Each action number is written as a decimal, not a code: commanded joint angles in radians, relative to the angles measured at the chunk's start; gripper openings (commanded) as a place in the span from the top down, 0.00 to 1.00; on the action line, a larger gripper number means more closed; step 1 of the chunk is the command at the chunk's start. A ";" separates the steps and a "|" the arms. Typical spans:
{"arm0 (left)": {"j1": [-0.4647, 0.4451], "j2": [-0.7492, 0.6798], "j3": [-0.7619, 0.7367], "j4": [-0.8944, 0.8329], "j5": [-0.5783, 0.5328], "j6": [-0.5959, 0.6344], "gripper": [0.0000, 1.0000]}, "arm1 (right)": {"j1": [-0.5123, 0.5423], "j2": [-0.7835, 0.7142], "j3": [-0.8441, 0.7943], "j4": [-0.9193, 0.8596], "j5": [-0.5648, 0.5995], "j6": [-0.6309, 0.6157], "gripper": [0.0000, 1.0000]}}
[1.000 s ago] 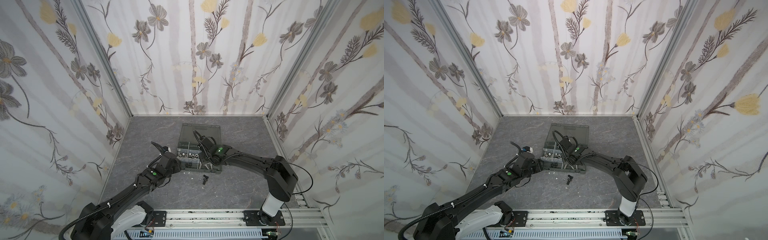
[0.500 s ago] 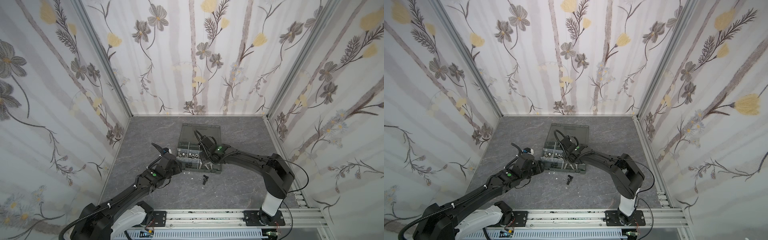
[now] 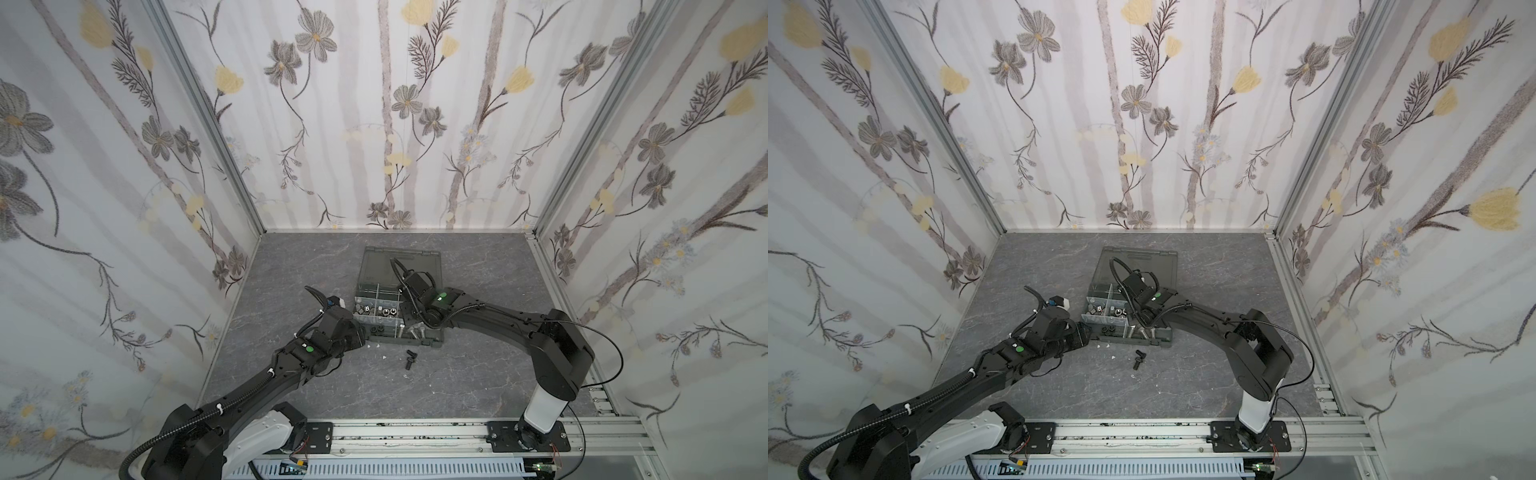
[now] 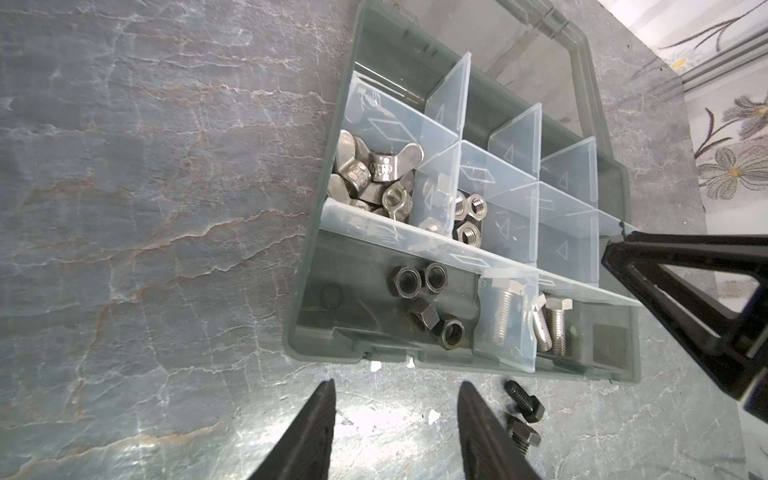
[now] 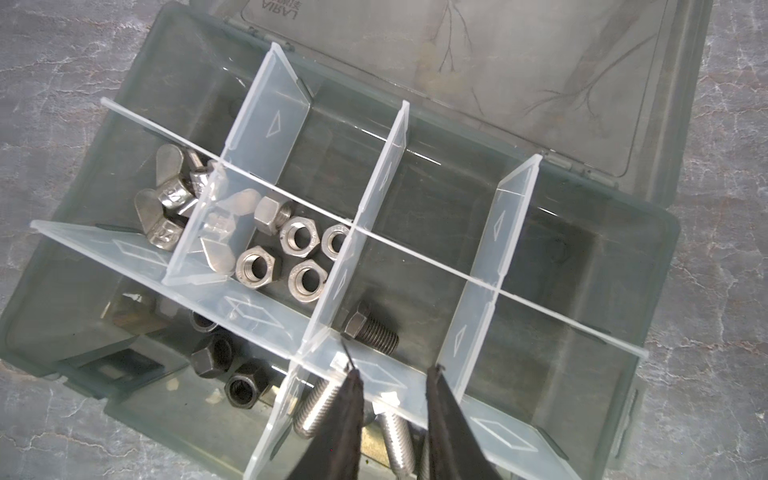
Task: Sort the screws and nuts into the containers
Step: 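Lower the black bolt into a box compartment and open the right gripper, then withdraw the right gripper while the left gripper lowers onto a black bolt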
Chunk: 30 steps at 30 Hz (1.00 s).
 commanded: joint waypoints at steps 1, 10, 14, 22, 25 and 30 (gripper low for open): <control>0.001 -0.003 -0.006 0.031 0.023 0.021 0.50 | -0.001 -0.022 -0.010 0.030 -0.002 0.019 0.72; -0.027 -0.012 -0.008 0.035 0.044 0.069 0.49 | -0.001 -0.106 -0.068 0.062 -0.009 0.060 0.72; -0.101 0.024 0.021 0.034 0.032 0.108 0.49 | -0.001 -0.168 -0.114 0.072 -0.002 0.079 0.72; -0.299 0.180 0.102 0.039 -0.050 0.120 0.51 | -0.023 -0.350 -0.231 0.083 0.023 0.130 0.71; -0.349 0.247 0.135 0.041 -0.055 0.127 0.51 | -0.057 -0.423 -0.283 0.091 0.026 0.151 0.71; -0.390 0.309 0.156 0.071 -0.008 0.124 0.52 | -0.088 -0.521 -0.360 0.094 0.031 0.173 0.70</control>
